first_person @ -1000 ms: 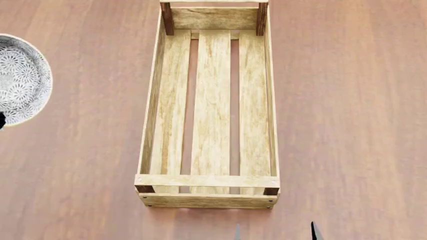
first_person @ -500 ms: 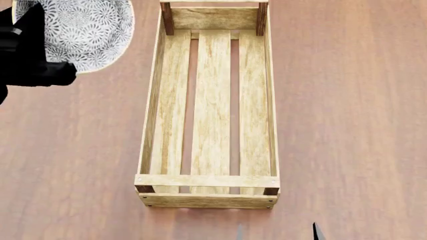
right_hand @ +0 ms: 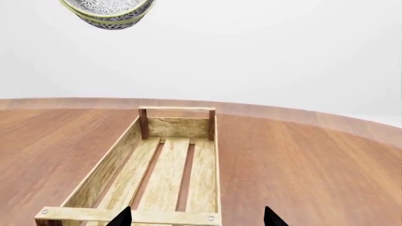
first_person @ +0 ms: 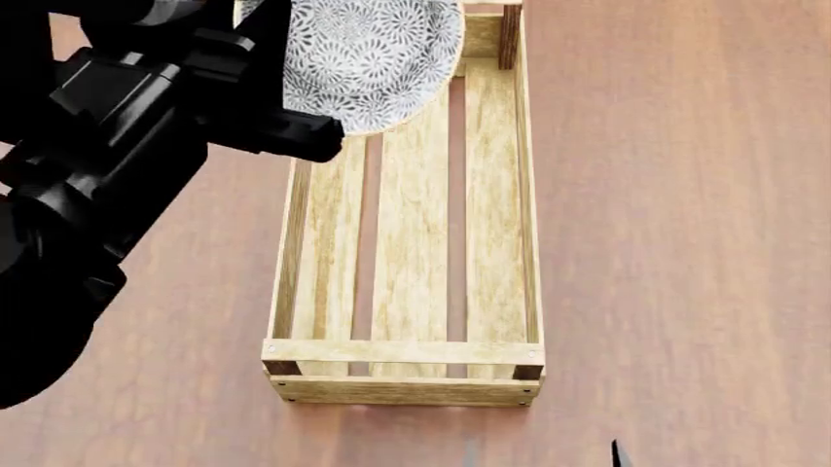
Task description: Stack the right bowl on the left bowl and place them in the tray.
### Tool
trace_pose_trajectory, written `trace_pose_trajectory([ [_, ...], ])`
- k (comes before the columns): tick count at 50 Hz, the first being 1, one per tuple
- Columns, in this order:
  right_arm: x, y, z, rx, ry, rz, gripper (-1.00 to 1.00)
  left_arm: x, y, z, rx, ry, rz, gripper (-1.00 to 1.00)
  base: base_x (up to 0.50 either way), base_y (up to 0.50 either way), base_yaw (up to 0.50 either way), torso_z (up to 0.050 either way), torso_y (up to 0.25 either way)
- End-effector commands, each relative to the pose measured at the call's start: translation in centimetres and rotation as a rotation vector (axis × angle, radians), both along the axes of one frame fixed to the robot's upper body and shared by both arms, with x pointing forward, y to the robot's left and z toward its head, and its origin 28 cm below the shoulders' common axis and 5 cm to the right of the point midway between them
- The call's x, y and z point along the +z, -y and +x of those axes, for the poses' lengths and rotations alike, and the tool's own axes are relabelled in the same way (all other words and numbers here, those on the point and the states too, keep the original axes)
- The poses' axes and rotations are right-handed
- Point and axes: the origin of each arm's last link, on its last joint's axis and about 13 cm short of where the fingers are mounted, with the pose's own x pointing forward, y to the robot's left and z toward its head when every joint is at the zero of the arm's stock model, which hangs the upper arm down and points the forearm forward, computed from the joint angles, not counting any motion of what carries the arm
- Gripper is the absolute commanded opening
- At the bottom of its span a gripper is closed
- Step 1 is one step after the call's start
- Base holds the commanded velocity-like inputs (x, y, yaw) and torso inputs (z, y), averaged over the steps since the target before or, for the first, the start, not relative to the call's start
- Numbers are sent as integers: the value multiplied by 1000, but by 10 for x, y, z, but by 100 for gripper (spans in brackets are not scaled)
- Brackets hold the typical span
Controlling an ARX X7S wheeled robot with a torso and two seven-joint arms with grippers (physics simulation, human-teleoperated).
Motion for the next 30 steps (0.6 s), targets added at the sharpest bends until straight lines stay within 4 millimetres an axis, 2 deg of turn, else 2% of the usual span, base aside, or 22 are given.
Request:
trace_pose_trajectory([
  [1, 0, 2, 1, -2, 19, -2, 100, 5, 25, 11, -79, 19, -39, -100, 0, 0, 0, 0, 10],
  [10, 1, 3, 2, -5, 17, 3, 100, -8, 45, 21, -141, -120, -82, -100, 0, 0, 0, 0, 0],
  [21, -3, 4, 2, -4, 9, 4, 100, -24, 53, 37, -111, -284, -190, -100, 0, 0, 0, 0, 1],
  [30, -6, 3, 2, 4, 3, 0, 100, -27, 55, 47, -70, -385, -263, -100, 0, 0, 0, 1, 1],
])
